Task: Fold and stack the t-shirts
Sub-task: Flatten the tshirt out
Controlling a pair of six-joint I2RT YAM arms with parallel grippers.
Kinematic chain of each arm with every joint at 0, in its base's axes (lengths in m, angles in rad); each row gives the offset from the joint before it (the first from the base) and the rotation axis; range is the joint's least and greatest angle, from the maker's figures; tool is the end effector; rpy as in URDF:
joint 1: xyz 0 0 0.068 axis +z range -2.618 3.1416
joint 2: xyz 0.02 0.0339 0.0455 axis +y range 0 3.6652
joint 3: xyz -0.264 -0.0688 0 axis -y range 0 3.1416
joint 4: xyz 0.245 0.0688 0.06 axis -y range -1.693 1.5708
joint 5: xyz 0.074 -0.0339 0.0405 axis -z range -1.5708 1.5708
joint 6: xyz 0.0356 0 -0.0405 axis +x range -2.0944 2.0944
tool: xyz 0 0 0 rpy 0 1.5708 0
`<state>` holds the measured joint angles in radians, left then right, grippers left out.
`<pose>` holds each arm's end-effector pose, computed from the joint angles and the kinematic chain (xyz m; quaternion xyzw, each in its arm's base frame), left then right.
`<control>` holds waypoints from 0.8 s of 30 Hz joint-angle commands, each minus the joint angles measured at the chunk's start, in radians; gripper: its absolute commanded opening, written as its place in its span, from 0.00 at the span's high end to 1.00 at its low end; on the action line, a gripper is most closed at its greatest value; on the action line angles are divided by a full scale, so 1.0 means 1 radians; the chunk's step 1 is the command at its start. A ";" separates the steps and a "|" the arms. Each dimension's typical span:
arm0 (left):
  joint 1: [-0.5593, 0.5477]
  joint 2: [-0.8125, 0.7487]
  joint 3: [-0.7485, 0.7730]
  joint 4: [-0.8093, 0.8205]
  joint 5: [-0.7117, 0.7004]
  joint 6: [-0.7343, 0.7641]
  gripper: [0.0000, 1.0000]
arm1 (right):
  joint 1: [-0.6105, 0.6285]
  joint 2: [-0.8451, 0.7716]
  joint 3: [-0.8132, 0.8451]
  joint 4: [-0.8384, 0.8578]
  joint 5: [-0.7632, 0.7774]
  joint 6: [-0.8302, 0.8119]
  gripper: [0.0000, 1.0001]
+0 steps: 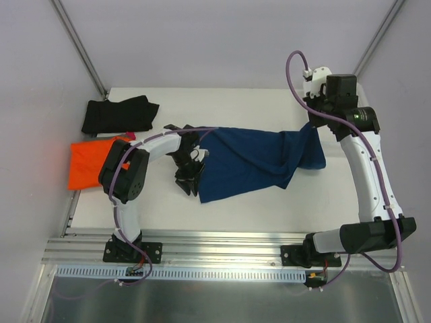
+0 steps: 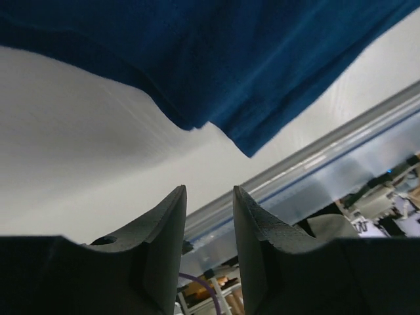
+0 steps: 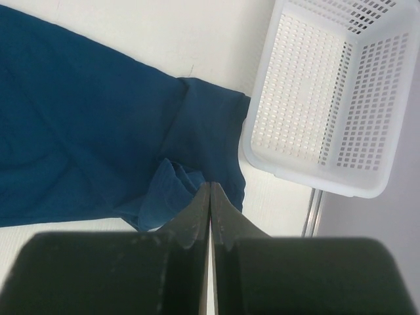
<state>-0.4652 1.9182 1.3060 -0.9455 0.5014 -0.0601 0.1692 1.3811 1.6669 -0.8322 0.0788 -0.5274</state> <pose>0.3018 -0.1706 0.1648 -0.1965 -0.9486 0.2412 0.0583 0.2784 0.0447 0.4425 -0.2791 0.8253 -0.1210 0.4758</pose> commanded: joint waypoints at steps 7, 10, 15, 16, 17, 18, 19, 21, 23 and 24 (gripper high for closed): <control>-0.081 0.039 0.024 0.142 -0.271 0.097 0.66 | 0.006 -0.007 0.019 0.048 0.015 -0.008 0.99; -0.124 0.035 0.058 0.154 -0.303 0.100 0.67 | 0.006 -0.020 0.007 0.050 0.016 -0.008 0.99; -0.217 -0.013 0.078 0.159 -0.331 0.101 0.67 | 0.004 -0.039 -0.010 0.058 0.029 -0.014 0.99; -0.233 -0.036 0.082 0.157 -0.331 0.097 0.68 | 0.004 -0.042 -0.012 0.058 0.032 -0.016 0.99; -0.245 -0.048 0.082 0.159 -0.330 0.092 0.69 | 0.003 -0.045 -0.016 0.058 0.030 -0.016 0.99; -0.266 -0.065 0.082 0.157 -0.334 0.082 0.69 | 0.003 -0.048 -0.018 0.061 0.032 -0.017 0.99; -0.276 -0.085 0.078 0.157 -0.337 0.082 0.69 | 0.003 -0.050 -0.022 0.062 0.032 -0.017 0.99; -0.289 -0.097 0.069 0.157 -0.337 0.082 0.69 | 0.004 -0.054 -0.030 0.064 0.032 -0.017 1.00; -0.291 -0.105 0.050 0.159 -0.334 0.083 0.69 | 0.004 -0.057 -0.032 0.067 0.032 -0.017 1.00; -0.291 -0.104 0.046 0.159 -0.334 0.085 0.70 | 0.003 -0.057 -0.033 0.065 0.027 -0.017 0.99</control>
<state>-0.7620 1.8664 1.3563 -0.7811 0.1959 0.0170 0.1692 1.3693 1.6375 -0.8017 0.0937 -0.5362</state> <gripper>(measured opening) 0.307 0.008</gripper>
